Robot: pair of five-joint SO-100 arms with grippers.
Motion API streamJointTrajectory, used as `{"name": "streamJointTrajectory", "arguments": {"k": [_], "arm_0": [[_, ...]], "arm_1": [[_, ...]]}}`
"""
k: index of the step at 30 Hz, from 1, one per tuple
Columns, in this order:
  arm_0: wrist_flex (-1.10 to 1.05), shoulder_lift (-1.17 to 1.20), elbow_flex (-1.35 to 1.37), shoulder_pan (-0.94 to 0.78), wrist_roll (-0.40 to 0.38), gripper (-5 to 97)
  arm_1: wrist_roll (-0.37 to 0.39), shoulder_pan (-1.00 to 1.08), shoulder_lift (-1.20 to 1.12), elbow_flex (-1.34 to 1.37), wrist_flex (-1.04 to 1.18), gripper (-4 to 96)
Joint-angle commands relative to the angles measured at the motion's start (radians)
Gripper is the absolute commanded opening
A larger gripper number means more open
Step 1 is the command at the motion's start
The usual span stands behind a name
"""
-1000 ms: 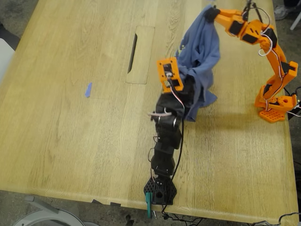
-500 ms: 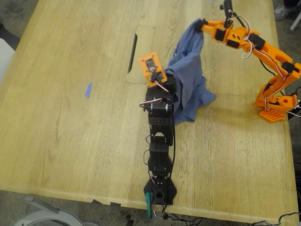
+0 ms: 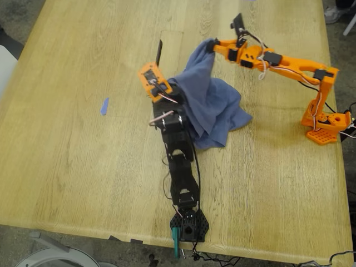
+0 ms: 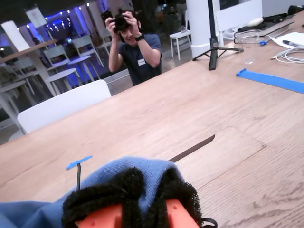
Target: Fold a T-shirt
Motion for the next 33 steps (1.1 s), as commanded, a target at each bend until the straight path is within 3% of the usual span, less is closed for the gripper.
{"name": "streamJointTrajectory", "arguments": {"k": [1, 4, 9, 16, 20, 24, 25, 33], "arm_0": [[-0.006, -0.02, -0.103, -0.064, -0.002, 0], [0.0, -0.086, -0.103, -0.087, 0.006, 0], [-0.172, -0.206, -0.103, -0.092, -0.005, 0], [-0.273, -0.382, -0.103, -0.215, 0.006, 0], [-0.253, -0.468, -0.103, -0.255, 0.006, 0], [-0.285, -0.543, -0.103, -0.27, 0.006, 0], [-0.318, -0.563, -0.103, -0.273, 0.006, 0], [-0.588, -0.669, -0.1, -0.328, 0.002, 0]], "arm_1": [[0.002, 0.014, -0.031, -0.129, 0.0, 4.3], [0.002, 0.011, -0.106, -0.21, 0.011, 4.2], [0.005, 0.0, -0.192, -0.293, 0.012, 3.7], [0.002, 0.018, -0.325, -0.394, 0.037, 3.7], [0.0, 0.038, -0.517, -0.67, 0.156, 3.6], [-0.003, 0.044, -0.93, -1.367, 0.476, 3.7], [-0.002, 0.046, -0.977, -1.411, 0.512, 3.5], [-0.011, 0.066, -0.979, -1.361, 0.387, 3.7]]}}
